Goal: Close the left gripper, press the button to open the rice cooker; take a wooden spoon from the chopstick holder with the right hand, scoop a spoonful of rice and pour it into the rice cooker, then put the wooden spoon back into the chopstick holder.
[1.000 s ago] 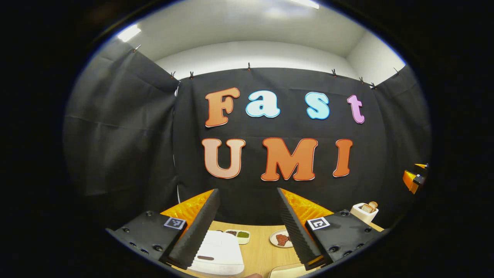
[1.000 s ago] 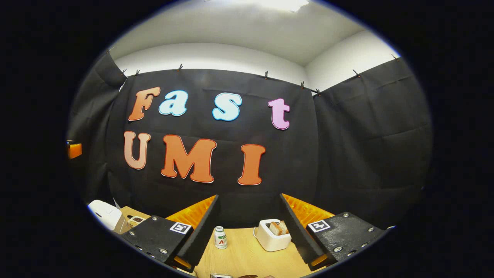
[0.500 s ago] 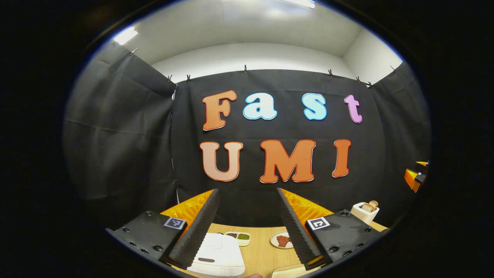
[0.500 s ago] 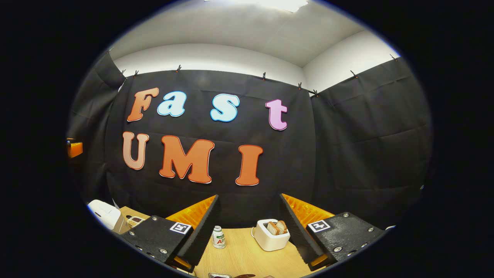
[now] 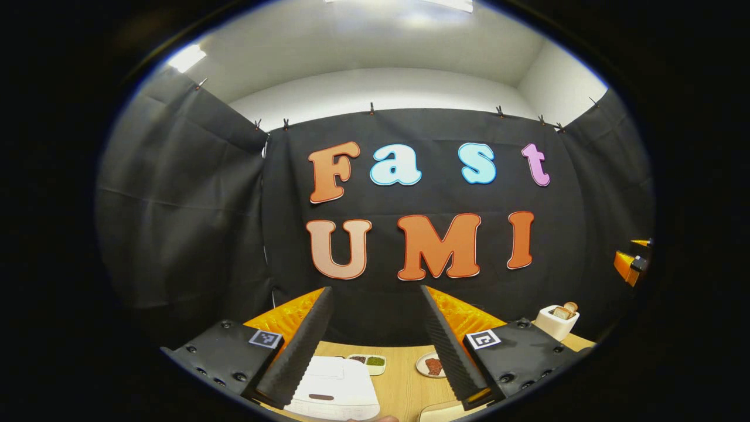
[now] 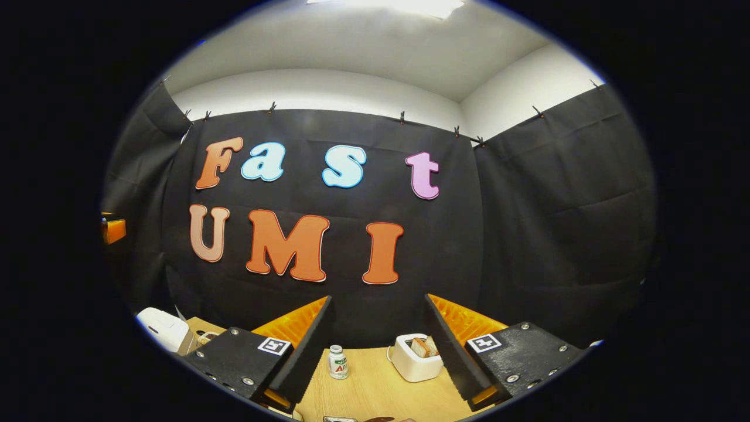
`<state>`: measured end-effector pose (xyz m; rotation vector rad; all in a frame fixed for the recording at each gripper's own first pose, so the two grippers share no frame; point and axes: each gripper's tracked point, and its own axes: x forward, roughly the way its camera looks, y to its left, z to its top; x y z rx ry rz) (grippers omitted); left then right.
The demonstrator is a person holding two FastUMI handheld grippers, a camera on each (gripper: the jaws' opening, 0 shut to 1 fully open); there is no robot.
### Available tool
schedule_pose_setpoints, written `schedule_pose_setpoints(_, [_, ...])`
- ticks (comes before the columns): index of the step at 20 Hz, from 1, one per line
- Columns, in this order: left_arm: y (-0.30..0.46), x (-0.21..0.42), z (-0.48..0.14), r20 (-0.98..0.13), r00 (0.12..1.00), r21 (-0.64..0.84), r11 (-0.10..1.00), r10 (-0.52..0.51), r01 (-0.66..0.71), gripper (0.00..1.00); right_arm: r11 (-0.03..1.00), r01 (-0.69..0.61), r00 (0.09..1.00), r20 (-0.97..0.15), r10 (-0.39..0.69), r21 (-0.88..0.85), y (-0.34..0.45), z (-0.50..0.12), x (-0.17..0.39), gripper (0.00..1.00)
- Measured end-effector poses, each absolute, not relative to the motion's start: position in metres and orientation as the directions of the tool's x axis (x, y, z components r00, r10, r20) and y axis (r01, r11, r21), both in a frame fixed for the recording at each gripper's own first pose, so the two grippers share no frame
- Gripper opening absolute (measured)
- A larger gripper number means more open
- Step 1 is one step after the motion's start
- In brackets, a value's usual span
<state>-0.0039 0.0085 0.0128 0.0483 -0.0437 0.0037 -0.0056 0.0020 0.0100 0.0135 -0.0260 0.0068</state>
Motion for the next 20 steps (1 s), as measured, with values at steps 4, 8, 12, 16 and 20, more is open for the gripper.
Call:
schedule_pose_setpoints(4, [0.03,-0.005,0.02,0.065,0.997,0.049,0.998,0.043,-0.046,0.99,1.0,-0.02,0.999,0.035,0.02,0.012,0.008,0.013,-0.006,0.94])
schedule_pose_setpoints(8, [0.05,-0.005,0.023,0.073,0.994,0.058,0.995,0.079,-0.083,0.99,1.0,-0.029,0.999,0.034,0.028,0.01,0.012,0.013,-0.007,0.94])
schedule_pose_setpoints(12, [0.067,-0.005,0.025,0.066,0.993,0.054,0.994,0.095,-0.099,0.98,1.0,-0.019,0.999,0.038,0.019,-0.004,0.008,0.014,-0.008,0.94])
schedule_pose_setpoints(16, [0.084,-0.001,0.024,0.043,0.993,0.069,0.992,0.107,-0.11,0.98,1.0,-0.01,0.999,0.036,0.01,-0.008,0.003,0.014,-0.01,0.94])
schedule_pose_setpoints(20, [0.107,0.008,-0.002,-0.059,0.987,0.032,0.988,0.15,-0.148,0.98,1.0,-0.004,0.999,0.04,0.005,-0.025,0.001,0.013,-0.011,0.94])
